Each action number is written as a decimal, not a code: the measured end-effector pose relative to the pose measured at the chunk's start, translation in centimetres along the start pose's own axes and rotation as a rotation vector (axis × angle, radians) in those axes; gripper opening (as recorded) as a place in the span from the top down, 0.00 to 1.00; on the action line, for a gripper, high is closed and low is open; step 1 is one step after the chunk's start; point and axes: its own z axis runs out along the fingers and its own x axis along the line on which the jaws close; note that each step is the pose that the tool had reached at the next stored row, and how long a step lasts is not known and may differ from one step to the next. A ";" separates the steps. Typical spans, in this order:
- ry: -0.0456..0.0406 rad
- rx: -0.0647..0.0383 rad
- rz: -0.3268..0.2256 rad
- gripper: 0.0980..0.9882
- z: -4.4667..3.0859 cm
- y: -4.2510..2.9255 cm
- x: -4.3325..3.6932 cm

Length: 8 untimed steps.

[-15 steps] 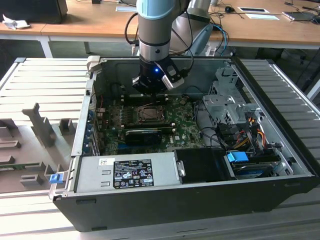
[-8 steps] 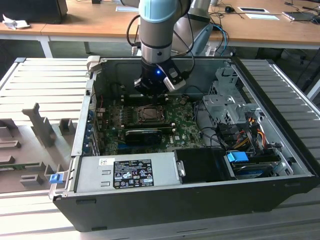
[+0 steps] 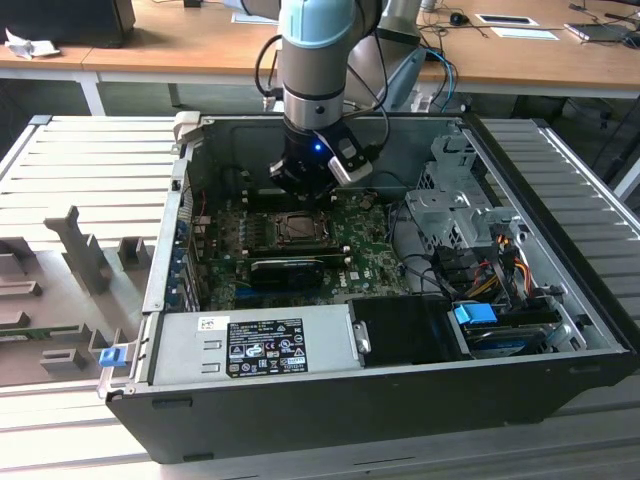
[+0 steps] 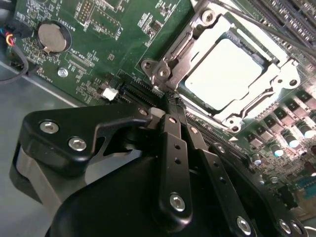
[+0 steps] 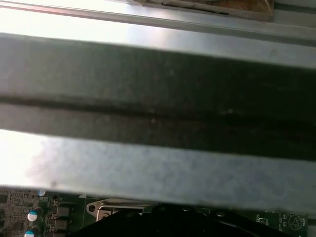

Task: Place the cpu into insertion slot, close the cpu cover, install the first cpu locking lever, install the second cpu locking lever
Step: 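Install the first cpu locking lever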

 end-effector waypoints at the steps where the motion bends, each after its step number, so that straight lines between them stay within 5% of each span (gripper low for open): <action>1: 0.0006 0.005 0.000 0.99 0.04 -0.01 -0.01; 8: 0.0026 0.023 -0.001 0.99 0.37 -0.04 -0.03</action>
